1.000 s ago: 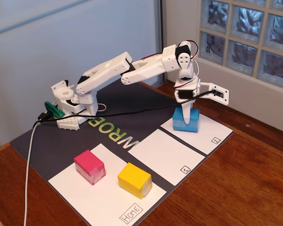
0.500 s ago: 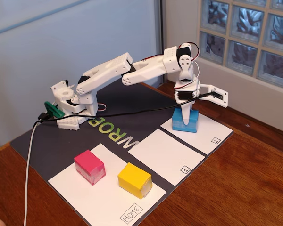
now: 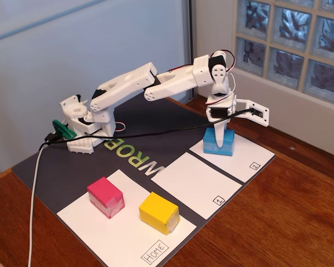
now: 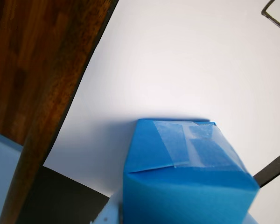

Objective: Move box blue to zone 2

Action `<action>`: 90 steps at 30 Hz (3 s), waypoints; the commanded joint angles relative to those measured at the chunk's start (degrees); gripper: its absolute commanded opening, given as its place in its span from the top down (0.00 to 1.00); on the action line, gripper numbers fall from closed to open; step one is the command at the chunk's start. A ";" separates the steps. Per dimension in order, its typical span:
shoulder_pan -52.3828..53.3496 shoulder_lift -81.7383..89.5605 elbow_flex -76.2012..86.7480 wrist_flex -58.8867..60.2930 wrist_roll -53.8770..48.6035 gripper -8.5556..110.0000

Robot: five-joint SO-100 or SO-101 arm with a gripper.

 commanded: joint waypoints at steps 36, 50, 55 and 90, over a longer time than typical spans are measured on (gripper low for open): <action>8.00 55.81 32.70 9.58 -2.72 0.90; 26.81 93.60 78.13 4.75 -8.88 0.93; 34.01 108.11 95.62 1.85 -10.28 0.93; 41.48 149.24 156.18 -16.79 -15.64 0.93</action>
